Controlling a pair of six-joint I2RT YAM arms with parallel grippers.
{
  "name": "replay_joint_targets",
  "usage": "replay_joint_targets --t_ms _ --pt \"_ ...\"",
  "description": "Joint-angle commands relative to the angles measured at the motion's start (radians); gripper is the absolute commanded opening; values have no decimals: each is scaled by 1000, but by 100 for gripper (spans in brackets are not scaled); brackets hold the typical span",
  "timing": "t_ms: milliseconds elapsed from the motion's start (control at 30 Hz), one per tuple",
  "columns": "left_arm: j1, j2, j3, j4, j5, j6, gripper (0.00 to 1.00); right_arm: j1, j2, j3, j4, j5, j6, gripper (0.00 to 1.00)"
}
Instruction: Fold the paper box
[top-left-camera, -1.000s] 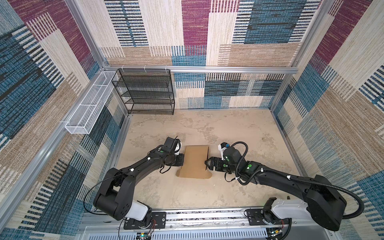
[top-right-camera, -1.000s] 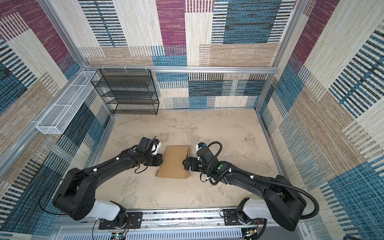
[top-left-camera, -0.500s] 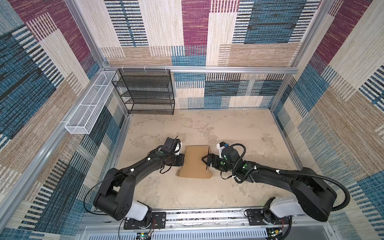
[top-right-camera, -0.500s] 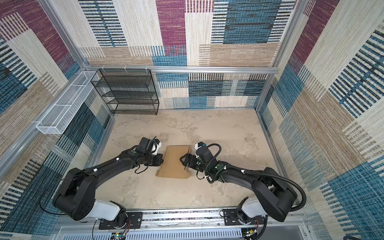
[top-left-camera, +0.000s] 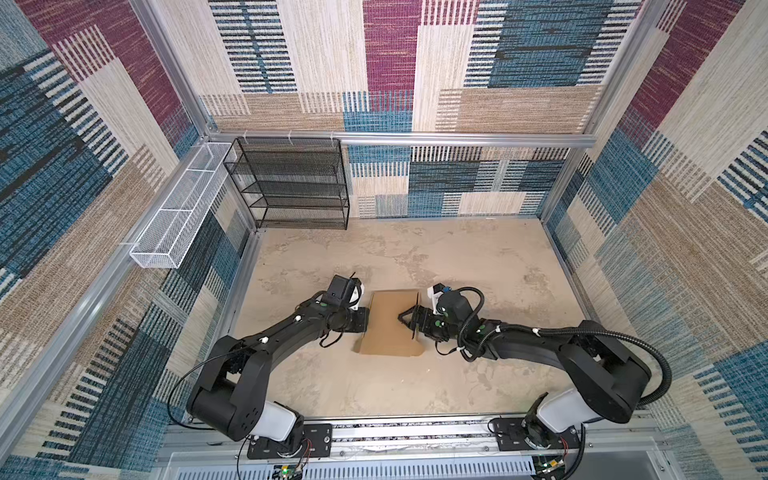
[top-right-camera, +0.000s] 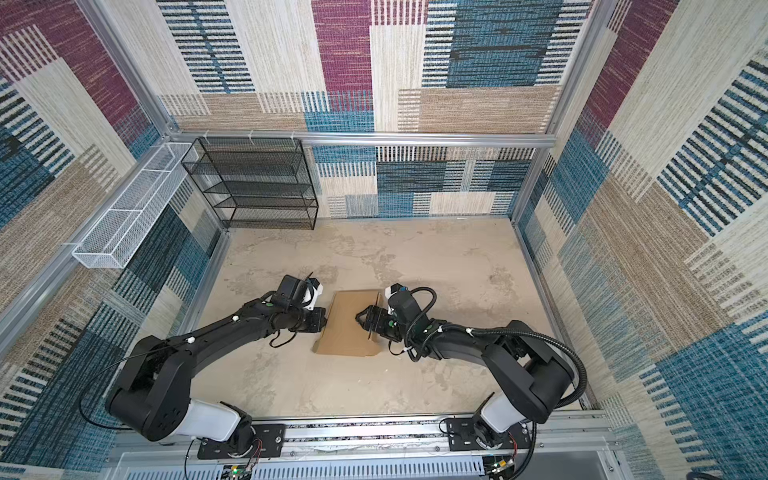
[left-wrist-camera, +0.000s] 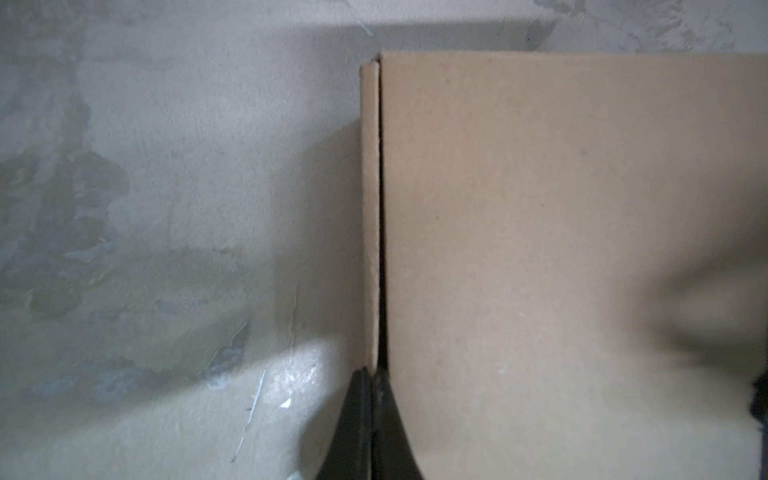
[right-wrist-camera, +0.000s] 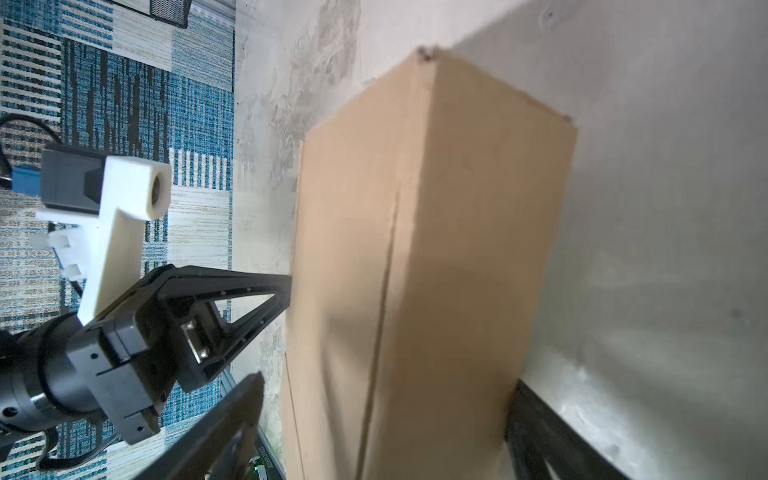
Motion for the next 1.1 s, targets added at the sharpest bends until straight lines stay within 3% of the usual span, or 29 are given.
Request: replay_joint_targets --t_ms 0,267,1067 --pt "0 5 -4 -17 10 -9 0 -1 18 12 92 -45 9 89" --pt "-1 6 7 -13 19 -8 0 -1 45 32 159 -78 17 88" --pt "-14 -24 40 22 55 -41 0 6 99 127 97 -80 36 82"
